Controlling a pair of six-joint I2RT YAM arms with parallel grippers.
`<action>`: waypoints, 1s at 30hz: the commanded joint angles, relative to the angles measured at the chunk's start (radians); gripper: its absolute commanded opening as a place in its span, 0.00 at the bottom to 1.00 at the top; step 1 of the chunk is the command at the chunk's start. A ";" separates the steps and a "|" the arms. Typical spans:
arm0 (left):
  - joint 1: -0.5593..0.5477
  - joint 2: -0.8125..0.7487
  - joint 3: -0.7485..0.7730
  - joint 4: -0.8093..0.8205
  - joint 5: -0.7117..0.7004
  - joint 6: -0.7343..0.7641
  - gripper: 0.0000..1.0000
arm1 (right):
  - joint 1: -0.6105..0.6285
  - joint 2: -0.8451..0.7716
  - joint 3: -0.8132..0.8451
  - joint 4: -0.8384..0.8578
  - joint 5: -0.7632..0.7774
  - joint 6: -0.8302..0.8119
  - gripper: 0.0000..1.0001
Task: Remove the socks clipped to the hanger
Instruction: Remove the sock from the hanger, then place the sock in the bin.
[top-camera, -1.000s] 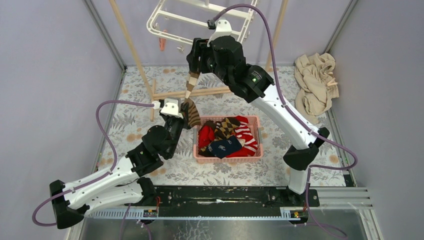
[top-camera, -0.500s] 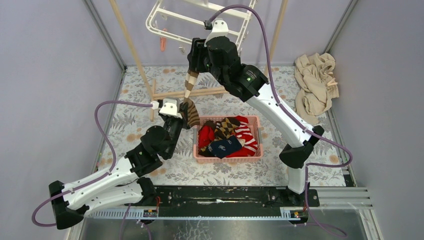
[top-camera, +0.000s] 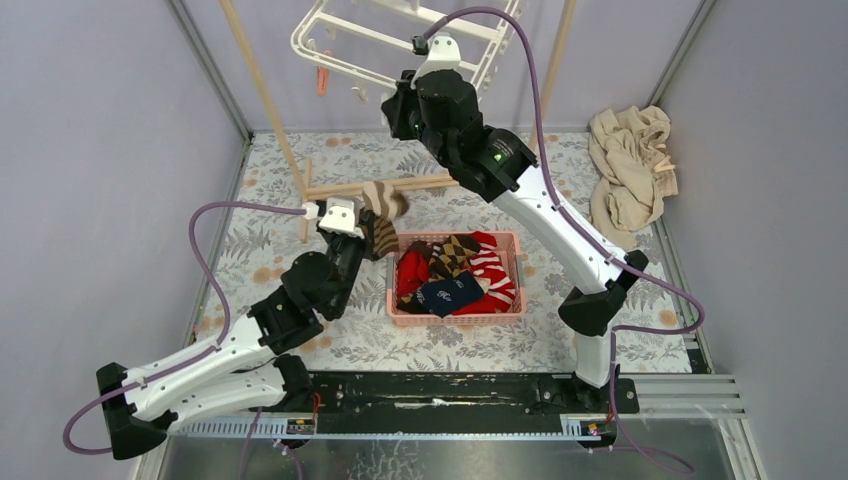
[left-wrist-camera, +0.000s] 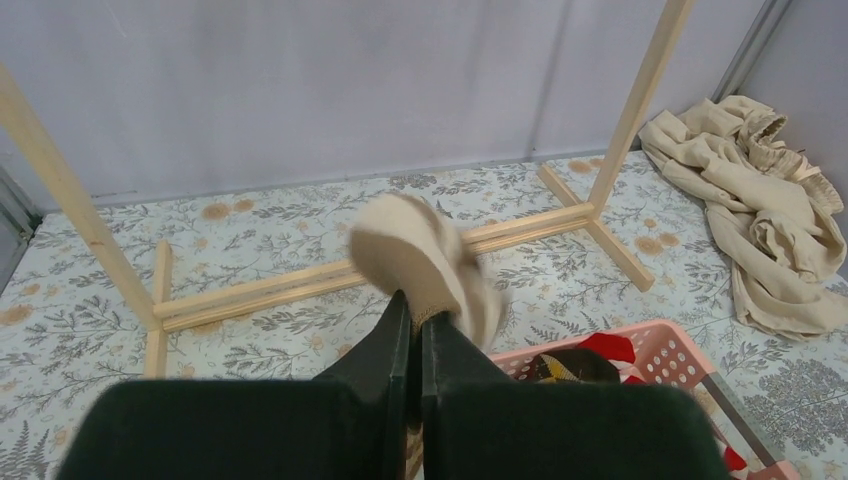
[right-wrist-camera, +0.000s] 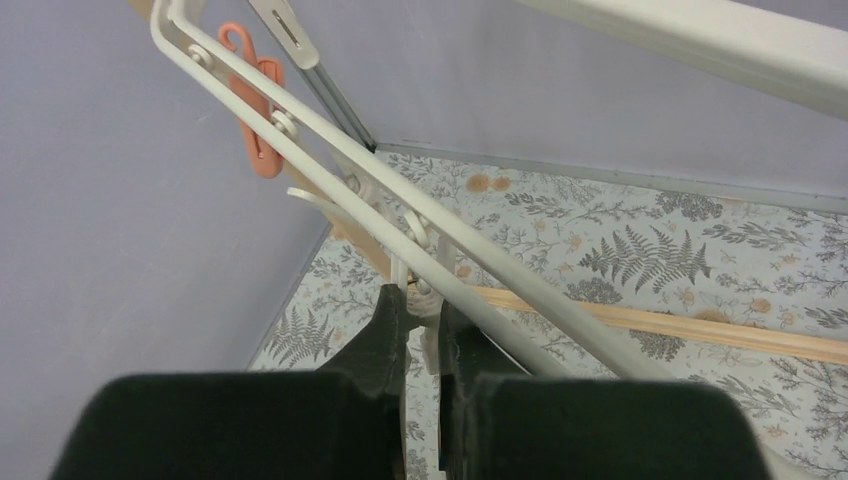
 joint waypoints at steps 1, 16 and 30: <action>-0.008 -0.031 -0.008 -0.005 -0.028 0.020 0.00 | -0.010 -0.020 -0.014 0.071 0.003 0.007 0.02; -0.008 0.040 0.175 -0.161 0.321 -0.127 0.00 | -0.018 -0.367 -0.485 0.149 -0.128 -0.012 0.86; -0.008 0.318 0.067 0.082 0.537 -0.309 0.00 | -0.072 -0.813 -1.061 0.075 -0.134 0.016 0.90</action>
